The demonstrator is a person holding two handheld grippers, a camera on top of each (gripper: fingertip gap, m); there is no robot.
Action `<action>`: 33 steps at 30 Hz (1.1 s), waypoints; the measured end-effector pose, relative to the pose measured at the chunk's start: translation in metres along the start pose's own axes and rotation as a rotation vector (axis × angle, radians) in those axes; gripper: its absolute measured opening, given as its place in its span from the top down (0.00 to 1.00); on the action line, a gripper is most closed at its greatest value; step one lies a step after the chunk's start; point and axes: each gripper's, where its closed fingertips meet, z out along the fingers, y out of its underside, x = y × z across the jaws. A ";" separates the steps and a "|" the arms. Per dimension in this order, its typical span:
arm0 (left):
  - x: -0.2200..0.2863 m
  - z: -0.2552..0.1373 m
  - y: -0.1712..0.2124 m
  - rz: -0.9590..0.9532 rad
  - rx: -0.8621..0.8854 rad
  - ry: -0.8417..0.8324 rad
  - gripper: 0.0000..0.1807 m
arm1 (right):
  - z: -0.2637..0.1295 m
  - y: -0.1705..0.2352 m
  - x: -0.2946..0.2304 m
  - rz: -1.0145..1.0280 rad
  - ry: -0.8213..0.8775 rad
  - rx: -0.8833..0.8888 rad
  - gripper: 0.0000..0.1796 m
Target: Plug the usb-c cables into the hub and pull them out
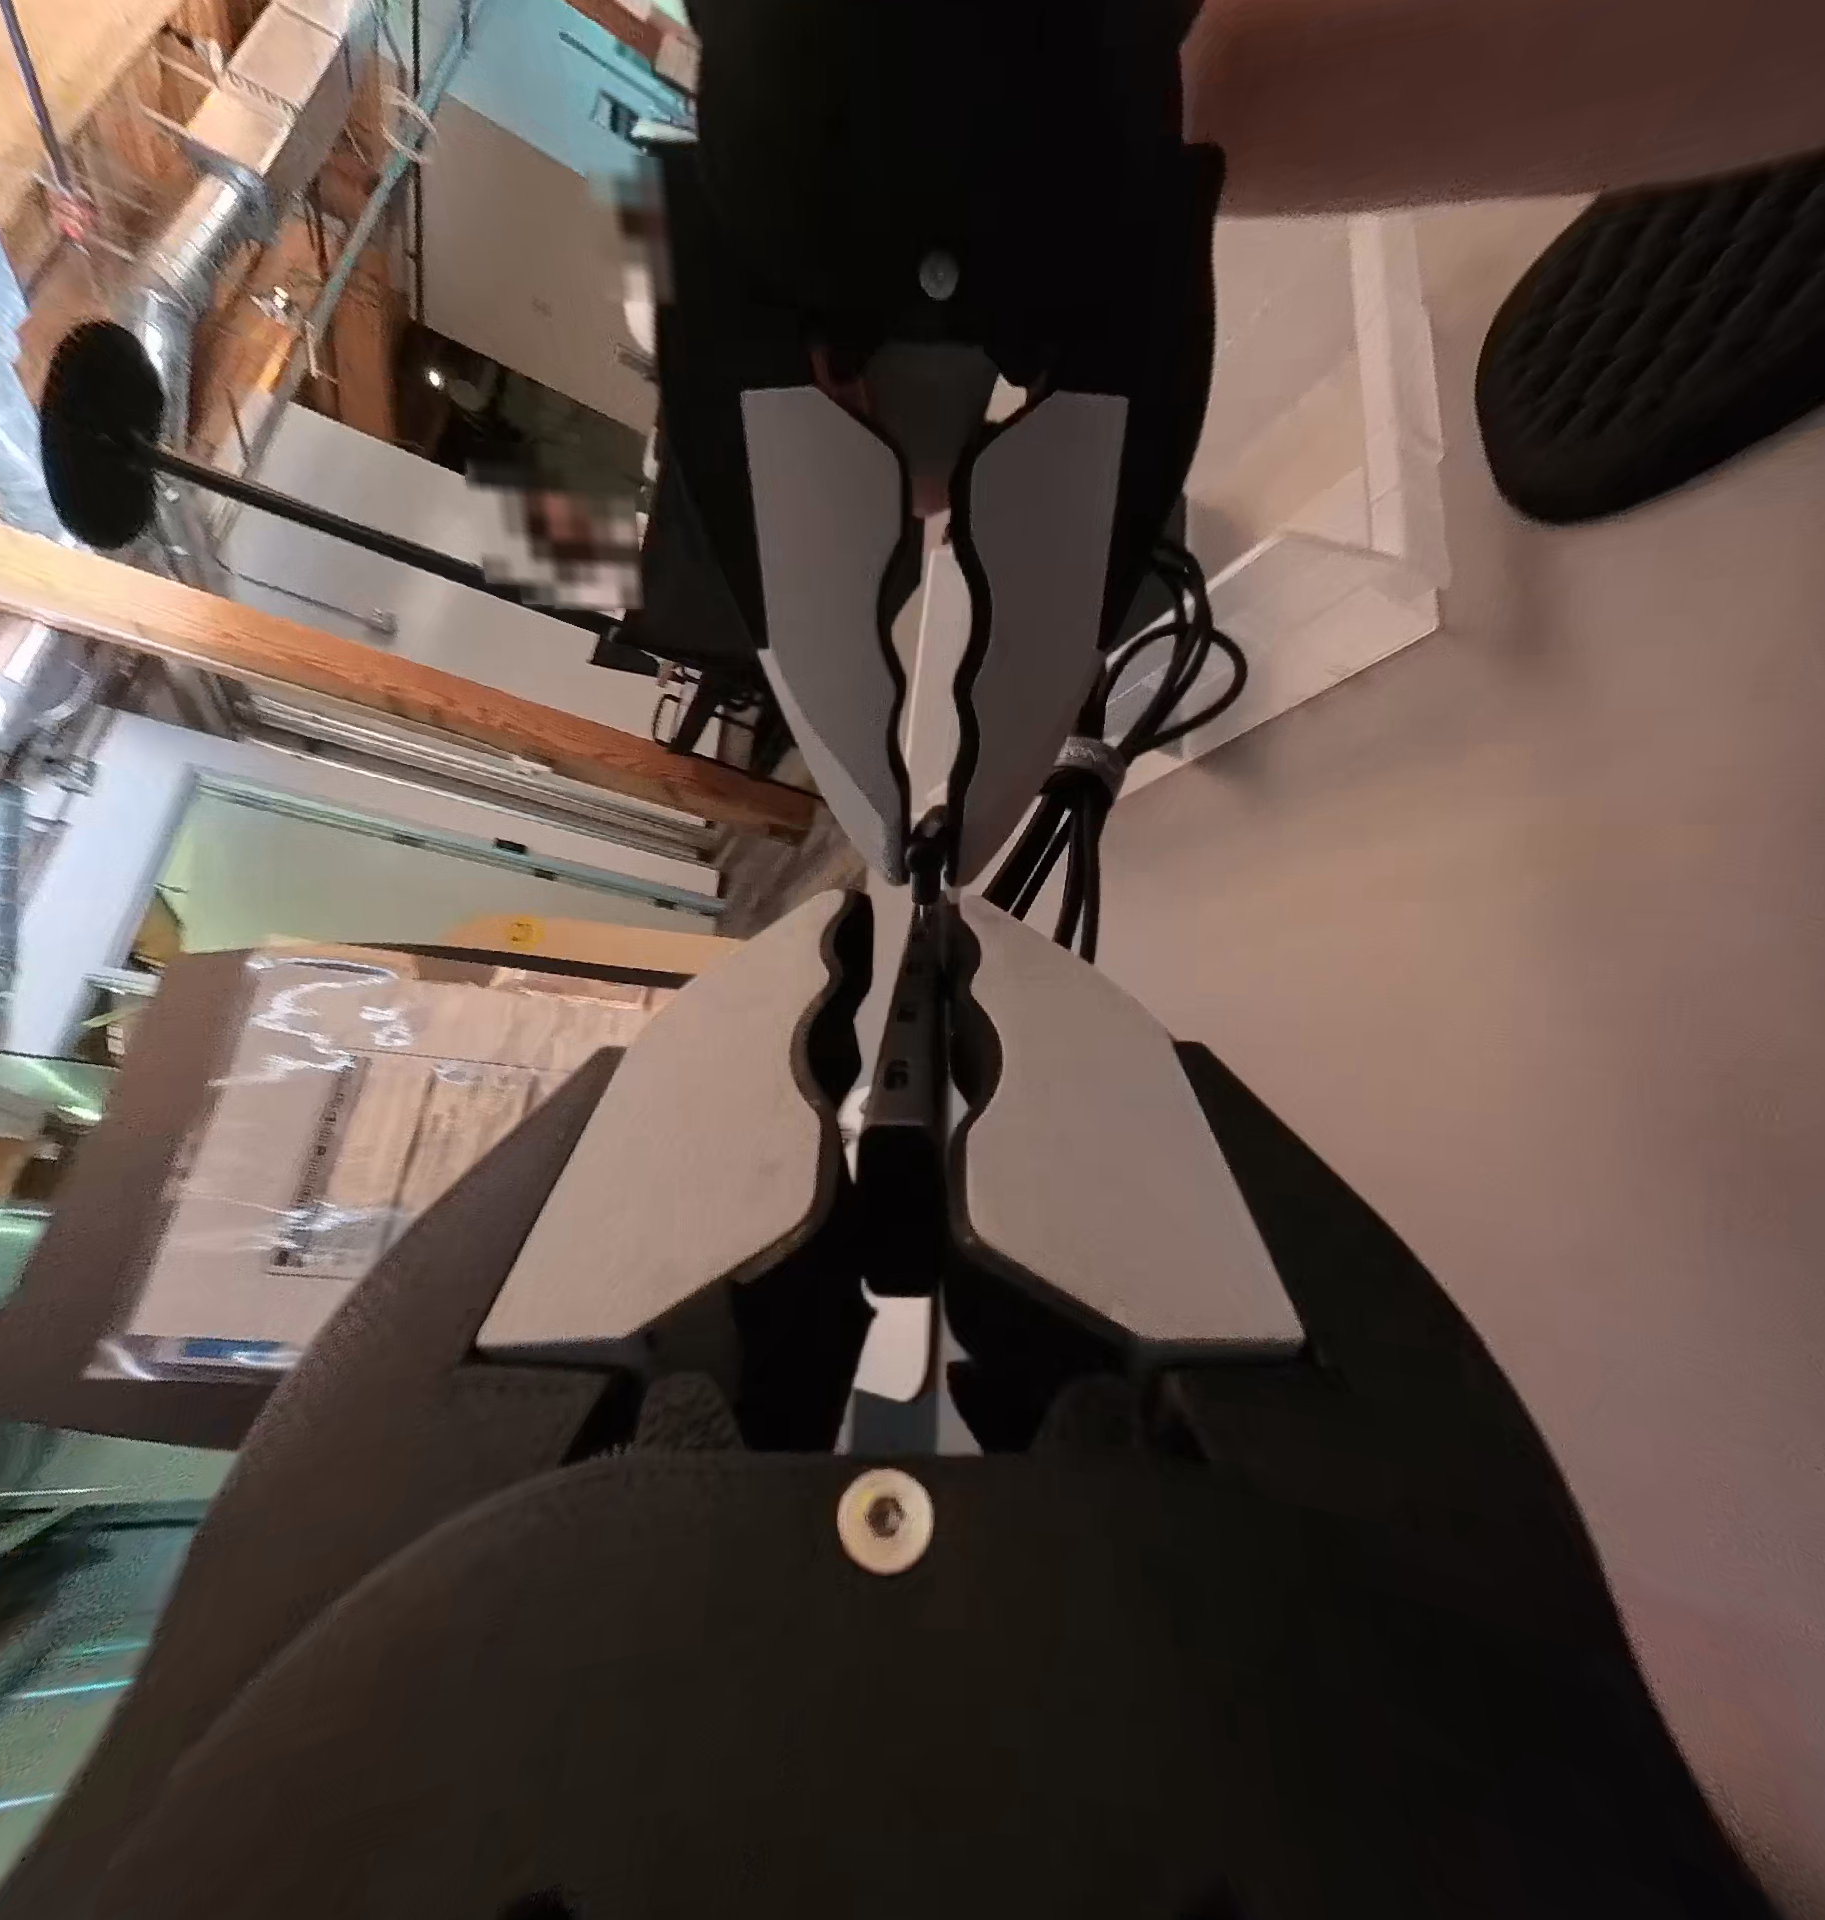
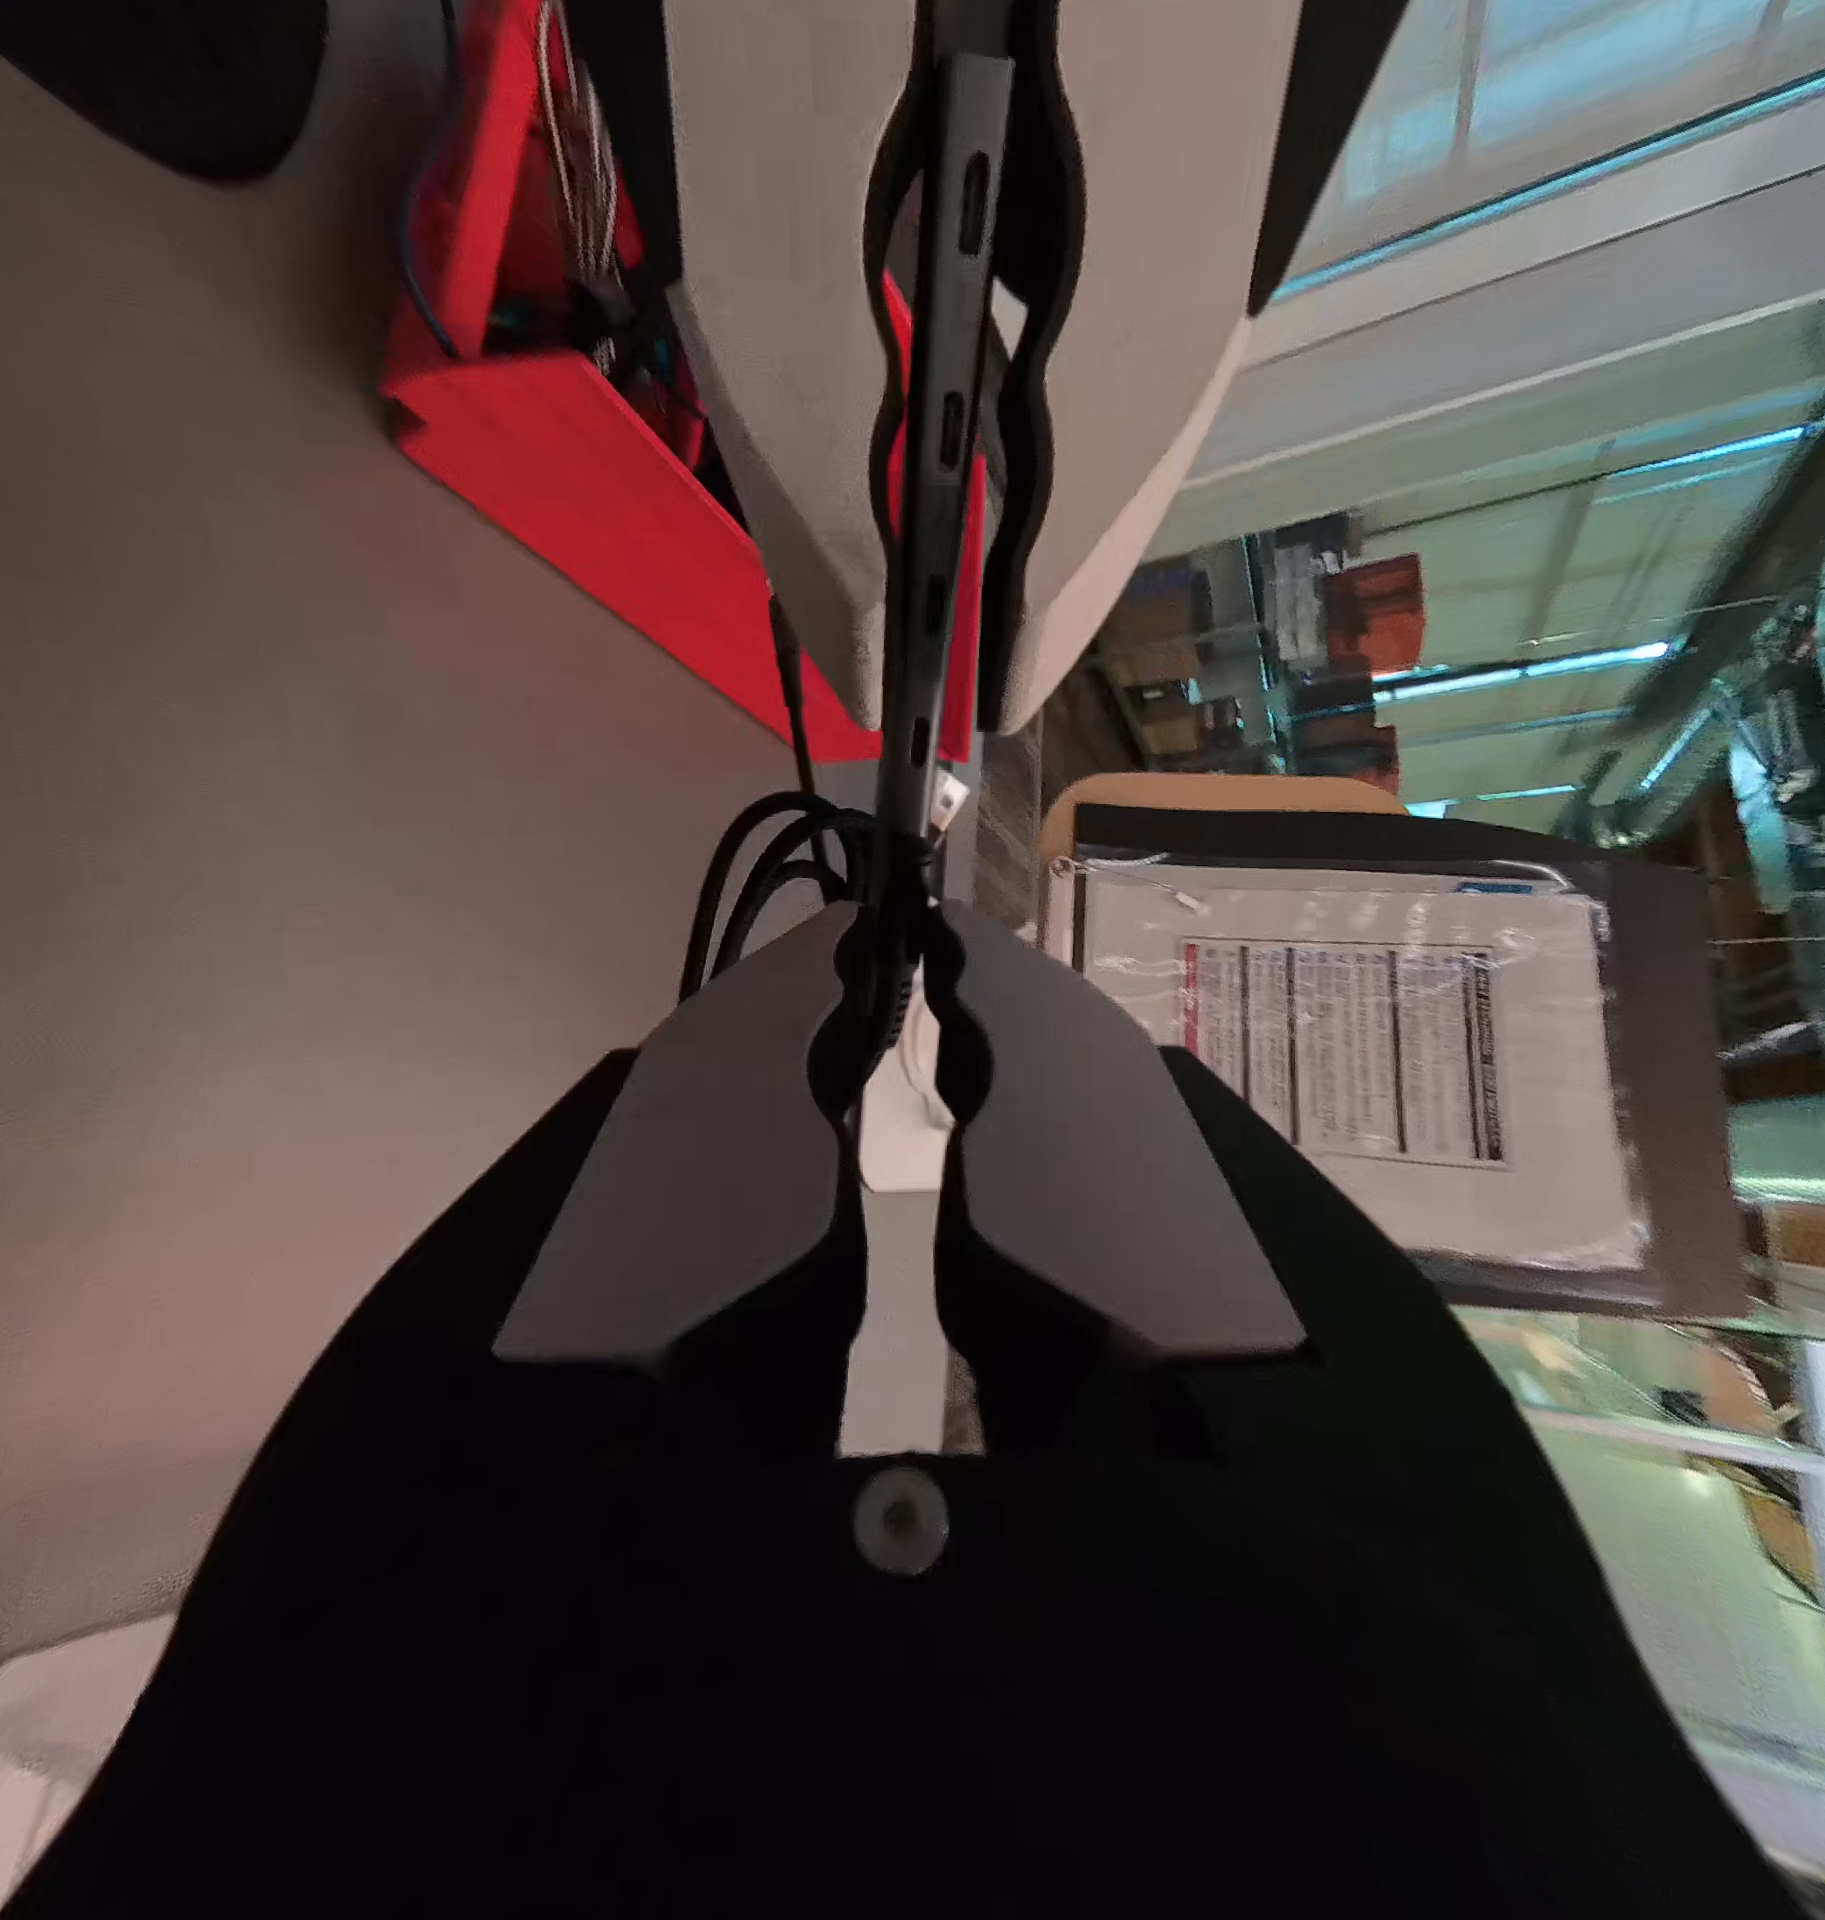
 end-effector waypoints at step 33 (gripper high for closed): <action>-0.055 0.031 -0.015 -0.214 -0.515 0.831 0.93 | 0.013 -0.008 0.039 0.867 -0.055 0.763 0.96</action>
